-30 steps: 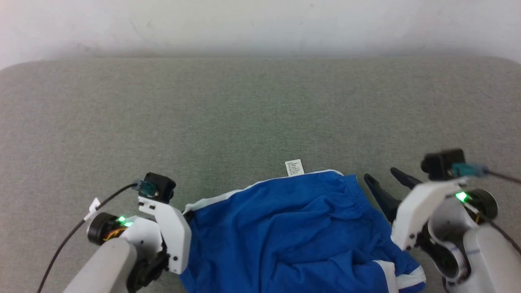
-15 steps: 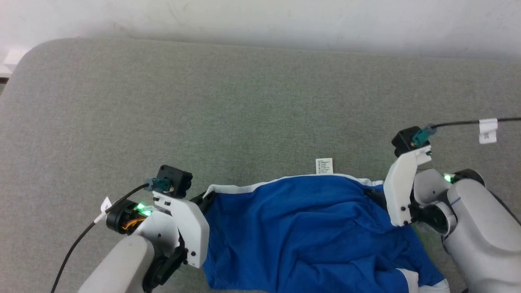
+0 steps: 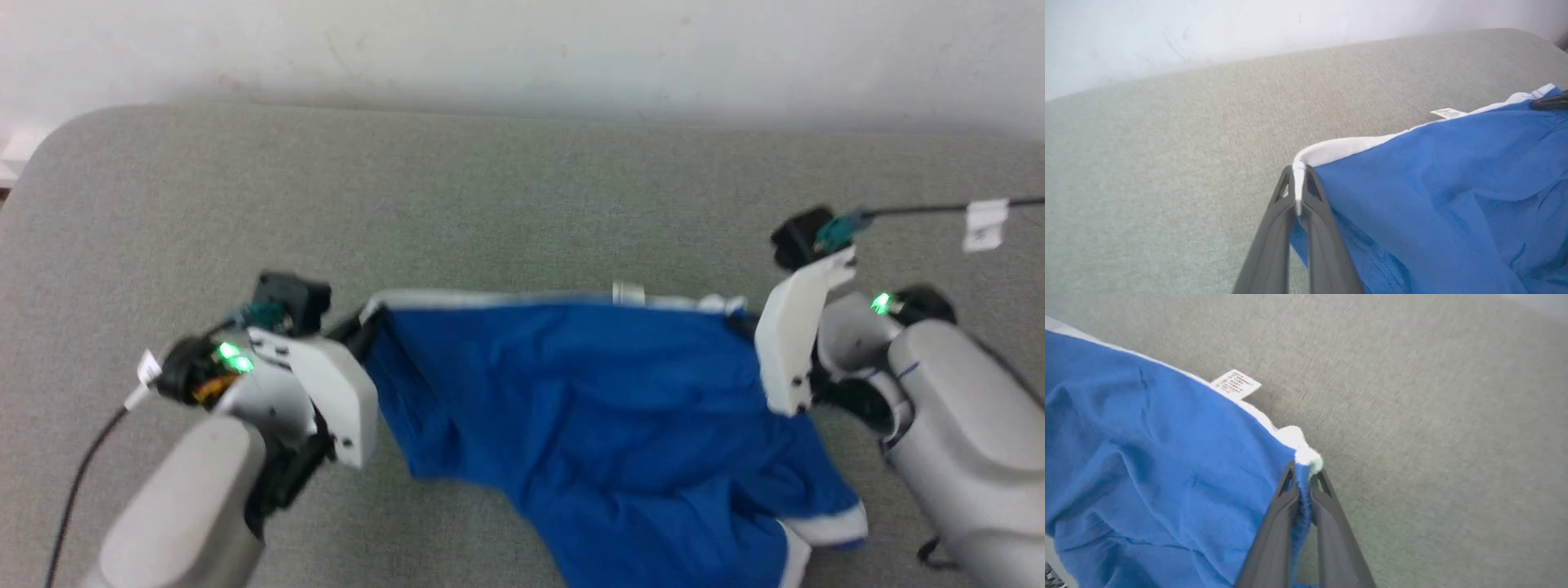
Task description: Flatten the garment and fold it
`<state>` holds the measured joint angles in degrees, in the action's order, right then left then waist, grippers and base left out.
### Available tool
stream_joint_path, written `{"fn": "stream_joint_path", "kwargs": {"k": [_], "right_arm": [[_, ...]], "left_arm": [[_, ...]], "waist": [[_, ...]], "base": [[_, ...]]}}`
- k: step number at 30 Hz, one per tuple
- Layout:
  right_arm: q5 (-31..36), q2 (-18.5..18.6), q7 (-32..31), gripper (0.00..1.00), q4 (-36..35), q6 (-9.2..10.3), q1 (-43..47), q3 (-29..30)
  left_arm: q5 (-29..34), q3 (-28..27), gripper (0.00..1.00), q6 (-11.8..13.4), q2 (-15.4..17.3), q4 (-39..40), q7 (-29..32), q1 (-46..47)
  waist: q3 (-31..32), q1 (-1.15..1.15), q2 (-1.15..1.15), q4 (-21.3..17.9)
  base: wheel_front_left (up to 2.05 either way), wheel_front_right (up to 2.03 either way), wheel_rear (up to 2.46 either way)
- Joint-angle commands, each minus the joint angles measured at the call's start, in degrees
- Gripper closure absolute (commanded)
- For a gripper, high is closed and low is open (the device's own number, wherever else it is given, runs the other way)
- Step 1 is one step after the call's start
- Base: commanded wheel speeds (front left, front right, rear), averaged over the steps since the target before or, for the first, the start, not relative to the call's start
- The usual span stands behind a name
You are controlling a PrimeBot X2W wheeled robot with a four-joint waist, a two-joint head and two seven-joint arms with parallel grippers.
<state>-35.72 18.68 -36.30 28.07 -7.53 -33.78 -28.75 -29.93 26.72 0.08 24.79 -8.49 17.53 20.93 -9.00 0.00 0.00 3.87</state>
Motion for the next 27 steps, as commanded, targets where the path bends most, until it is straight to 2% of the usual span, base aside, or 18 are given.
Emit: {"fn": "stream_joint_path", "kwargs": {"k": [1, 7, 13, 21, 27], "right_arm": [[0.9, 1.0, 2.2, 1.0, -1.2, 0.04, -2.5, 0.7], [4.1, 1.6, 8.9, 1.0, -2.3, 0.04, -10.1, 5.0], [6.7, -0.3, 14.3, 1.0, 1.0, 0.04, -21.7, 8.9], [12.6, -3.7, 29.6, 1.0, 6.8, 0.04, -38.2, 11.4], [14.6, -6.2, 37.9, 1.0, 12.1, 0.04, -42.6, 10.2]], "left_arm": [[1.1, -0.9, 1.0, 0.4, 0.7, 0.3, -0.6, 2.9], [1.7, -4.7, 1.0, 1.0, 0.2, -3.3, -3.3, 15.0], [-0.4, -8.6, 1.0, -0.4, -2.1, -13.9, -7.2, 29.8], [2.9, -11.5, 1.0, 0.4, -2.1, -27.5, -19.9, 48.6], [4.1, -11.0, 1.0, -0.2, -3.3, -34.8, -26.2, 54.7]], "waist": [[1.6, 0.0, 0.0, -1.3], [1.4, 0.0, 0.0, -2.8], [-2.9, 0.0, 0.0, -4.8], [-8.4, 0.0, 0.0, -7.0], [-10.8, 0.0, 0.0, -7.0]], "base": [[0.0, 0.0, 0.0], [0.0, 0.0, 0.0], [0.0, 0.0, 0.0], [0.0, 0.0, 0.0], [0.0, 0.0, 0.0]]}}
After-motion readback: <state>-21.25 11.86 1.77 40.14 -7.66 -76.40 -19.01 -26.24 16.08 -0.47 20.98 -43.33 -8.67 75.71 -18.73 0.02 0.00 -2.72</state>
